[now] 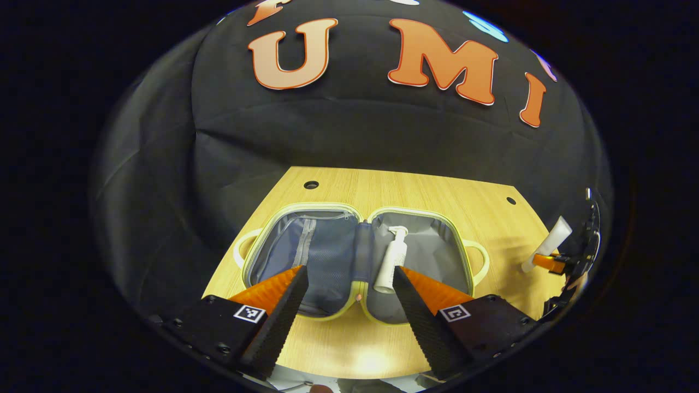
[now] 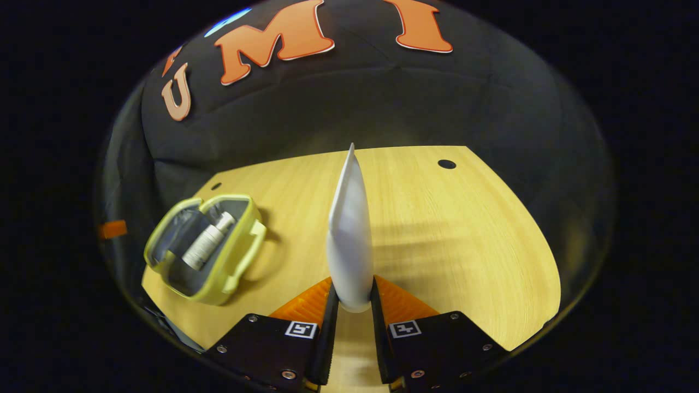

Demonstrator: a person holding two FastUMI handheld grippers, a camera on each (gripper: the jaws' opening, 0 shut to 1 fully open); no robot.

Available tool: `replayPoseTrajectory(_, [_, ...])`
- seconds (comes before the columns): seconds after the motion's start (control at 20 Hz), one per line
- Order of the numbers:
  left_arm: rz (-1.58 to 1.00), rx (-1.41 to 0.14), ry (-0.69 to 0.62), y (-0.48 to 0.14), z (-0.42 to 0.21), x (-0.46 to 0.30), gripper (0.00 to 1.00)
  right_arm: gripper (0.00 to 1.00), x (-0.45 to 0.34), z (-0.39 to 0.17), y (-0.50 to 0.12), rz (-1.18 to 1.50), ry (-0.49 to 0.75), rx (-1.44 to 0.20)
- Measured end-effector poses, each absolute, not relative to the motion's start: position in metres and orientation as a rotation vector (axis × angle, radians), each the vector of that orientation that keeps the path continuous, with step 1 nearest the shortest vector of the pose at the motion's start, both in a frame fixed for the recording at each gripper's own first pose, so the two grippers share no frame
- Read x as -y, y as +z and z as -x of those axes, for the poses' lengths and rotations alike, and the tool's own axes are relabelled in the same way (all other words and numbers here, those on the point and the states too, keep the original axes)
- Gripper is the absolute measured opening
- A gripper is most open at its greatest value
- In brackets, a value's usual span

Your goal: First open the suitcase, pack the skin care products into it, and then close the suitcase.

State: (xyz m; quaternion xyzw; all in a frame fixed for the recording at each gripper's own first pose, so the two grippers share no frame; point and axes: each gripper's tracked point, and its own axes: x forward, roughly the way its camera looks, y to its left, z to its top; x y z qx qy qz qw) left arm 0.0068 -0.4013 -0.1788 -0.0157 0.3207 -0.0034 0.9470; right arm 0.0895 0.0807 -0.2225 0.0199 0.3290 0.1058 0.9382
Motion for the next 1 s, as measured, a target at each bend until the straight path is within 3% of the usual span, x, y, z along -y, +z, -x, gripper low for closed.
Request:
replayPoseTrajectory(0.3, [0.015, -0.565, 0.003, -0.155, -0.012, 0.344, 1.00, 0.34, -0.199, -0.072, -0.157, -0.187, 0.423, -0.840])
replayPoseTrajectory(0.5, [0.018, -0.542, 0.023, -0.147, -0.012, 0.293, 1.00, 0.34, -0.281, -0.051, -0.184, -0.191, 0.493, -1.070])
replayPoseTrajectory(0.75, [0.022, -0.551, 0.055, -0.160, -0.010, 0.229, 0.99, 0.34, -0.336, -0.034, -0.264, -0.107, 0.462, -1.372])
replayPoseTrajectory(0.85, [0.017, -0.557, 0.069, -0.167, -0.009, 0.207, 1.00, 0.34, -0.343, -0.040, -0.292, -0.062, 0.397, -1.421])
replayPoseTrajectory(0.9, [0.013, -0.562, 0.075, -0.171, -0.007, 0.196, 0.99, 0.29, -0.345, -0.045, -0.304, -0.049, 0.372, -1.441])
replayPoseTrajectory(0.95, [0.007, -0.566, 0.085, -0.174, -0.007, 0.185, 0.99, 0.34, -0.348, -0.054, -0.314, -0.049, 0.344, -1.443])
replayPoseTrajectory(1.0, [0.006, -0.573, 0.092, -0.178, -0.006, 0.177, 0.96, 0.34, -0.349, -0.062, -0.320, -0.054, 0.321, -1.453])
